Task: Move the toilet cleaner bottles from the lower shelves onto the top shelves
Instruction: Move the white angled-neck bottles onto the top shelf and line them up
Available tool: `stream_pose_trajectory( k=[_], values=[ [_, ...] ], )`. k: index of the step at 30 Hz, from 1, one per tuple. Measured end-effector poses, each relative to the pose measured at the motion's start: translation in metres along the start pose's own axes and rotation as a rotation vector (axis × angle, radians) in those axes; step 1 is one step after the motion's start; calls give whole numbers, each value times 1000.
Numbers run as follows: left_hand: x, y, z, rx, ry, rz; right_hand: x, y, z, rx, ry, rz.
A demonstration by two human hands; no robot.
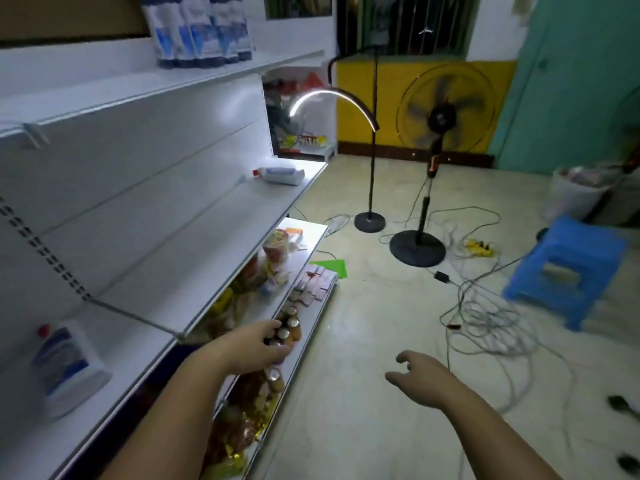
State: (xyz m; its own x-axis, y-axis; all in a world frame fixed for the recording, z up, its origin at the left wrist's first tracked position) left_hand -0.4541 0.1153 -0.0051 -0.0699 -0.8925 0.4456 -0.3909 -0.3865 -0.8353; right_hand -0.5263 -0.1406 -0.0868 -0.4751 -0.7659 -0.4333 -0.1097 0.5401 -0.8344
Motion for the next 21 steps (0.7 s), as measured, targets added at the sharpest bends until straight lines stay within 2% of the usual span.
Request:
stream_pose_trajectory(
  k=[4, 9, 12, 15, 19, 21],
  values=[
    [8, -3, 60, 15, -3, -68, -29, -14, 60, 22, -42, 5],
    [18, -20, 143, 10, 7, -76, -61, -44, 137, -74, -77, -96],
    [36, -40, 202, 32, 33, -41, -64, -88, 187, 34, -50, -91],
    [66, -53, 257, 68, 48, -97, -60, -119, 230, 169, -16, 12],
    [97, -38, 319, -6, 51, -47, -44, -119, 286, -5, -21, -18],
    [106, -36, 346, -3, 17, -3, -35, -130, 323, -34, -32, -36]
  ],
)
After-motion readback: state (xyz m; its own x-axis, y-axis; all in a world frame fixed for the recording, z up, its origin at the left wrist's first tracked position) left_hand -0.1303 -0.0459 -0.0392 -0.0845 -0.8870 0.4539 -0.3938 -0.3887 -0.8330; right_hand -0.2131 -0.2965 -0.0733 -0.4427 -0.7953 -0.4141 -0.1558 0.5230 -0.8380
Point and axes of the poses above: each hand's wrist, its own z-axis towards the middle knuckle, its own y-axis out of the palm, x = y × z, the point moved 8 cm from there along z, towards the middle knuckle, and after that the axes turned 14 degrees about x, right-handed, at the moved point
